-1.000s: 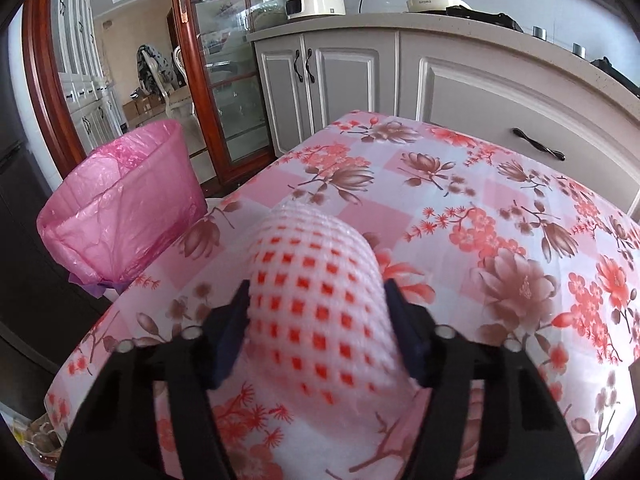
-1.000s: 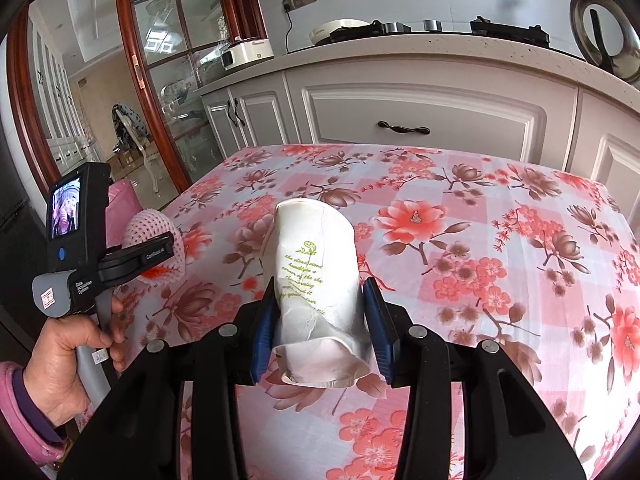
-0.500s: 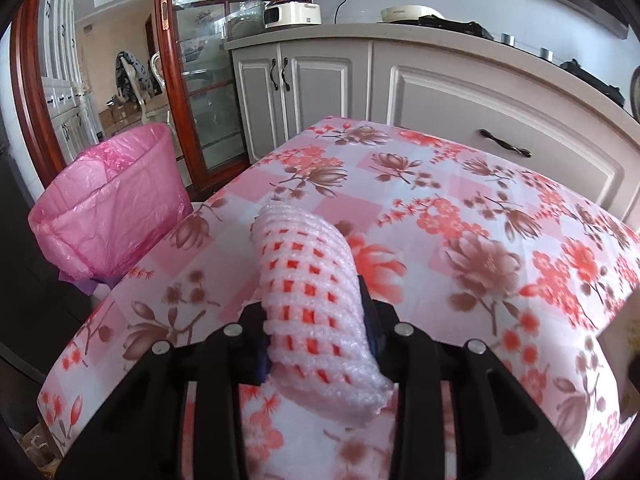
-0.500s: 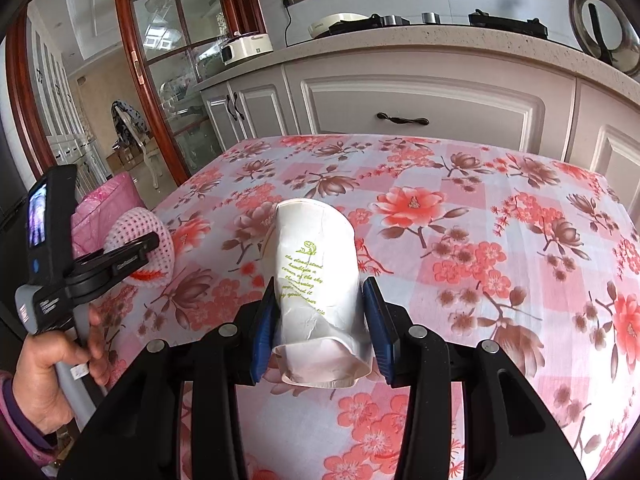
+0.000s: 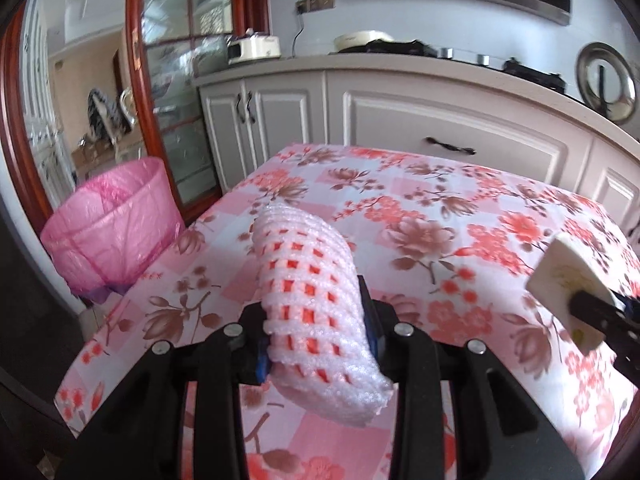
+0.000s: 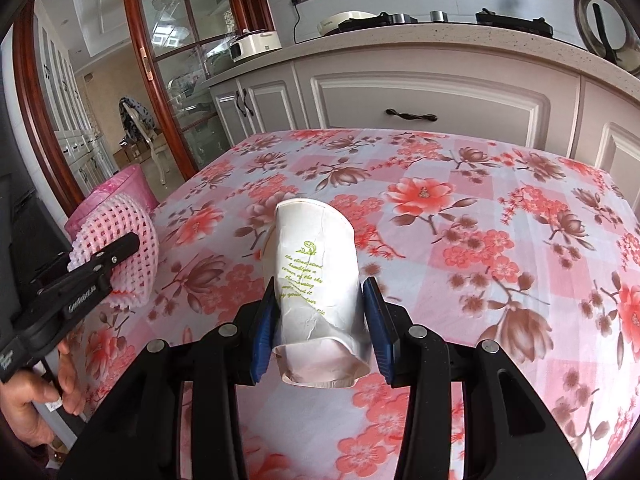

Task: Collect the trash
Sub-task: 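Carry the foam net and paper wrapper with both grippers over the pink bin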

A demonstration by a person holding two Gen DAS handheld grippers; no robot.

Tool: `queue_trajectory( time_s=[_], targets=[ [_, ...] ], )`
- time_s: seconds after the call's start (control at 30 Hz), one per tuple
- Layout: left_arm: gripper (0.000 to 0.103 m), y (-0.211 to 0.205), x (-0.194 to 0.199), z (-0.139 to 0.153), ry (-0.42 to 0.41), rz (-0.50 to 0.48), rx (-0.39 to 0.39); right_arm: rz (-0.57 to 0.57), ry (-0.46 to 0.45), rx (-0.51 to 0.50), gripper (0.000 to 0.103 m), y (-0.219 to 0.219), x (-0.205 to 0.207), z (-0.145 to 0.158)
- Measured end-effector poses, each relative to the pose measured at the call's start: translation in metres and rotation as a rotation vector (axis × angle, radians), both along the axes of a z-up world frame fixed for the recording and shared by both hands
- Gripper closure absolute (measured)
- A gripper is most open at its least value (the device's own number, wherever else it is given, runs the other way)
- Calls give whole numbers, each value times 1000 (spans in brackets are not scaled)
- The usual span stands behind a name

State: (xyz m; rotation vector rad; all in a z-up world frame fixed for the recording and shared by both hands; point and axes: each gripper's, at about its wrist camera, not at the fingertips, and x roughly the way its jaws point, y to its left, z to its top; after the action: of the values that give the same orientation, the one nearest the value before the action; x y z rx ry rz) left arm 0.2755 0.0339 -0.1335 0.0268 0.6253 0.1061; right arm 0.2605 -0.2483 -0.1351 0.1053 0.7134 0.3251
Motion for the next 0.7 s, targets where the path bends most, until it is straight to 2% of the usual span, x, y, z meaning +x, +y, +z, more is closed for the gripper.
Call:
queue_trajectory(
  time_s=[0.2,0.3,0.7],
  targets=[
    [69,-6,-24,8,-42,-54,48,47,-14,1,62,19,-5,6],
    [69,-1,-33,12,-58,-57,46,81,-30,5,62,33,-6,12],
    [69,47,-62,22,-113,5,44,241,-68,-26,62,111,-1,36]
  ],
)
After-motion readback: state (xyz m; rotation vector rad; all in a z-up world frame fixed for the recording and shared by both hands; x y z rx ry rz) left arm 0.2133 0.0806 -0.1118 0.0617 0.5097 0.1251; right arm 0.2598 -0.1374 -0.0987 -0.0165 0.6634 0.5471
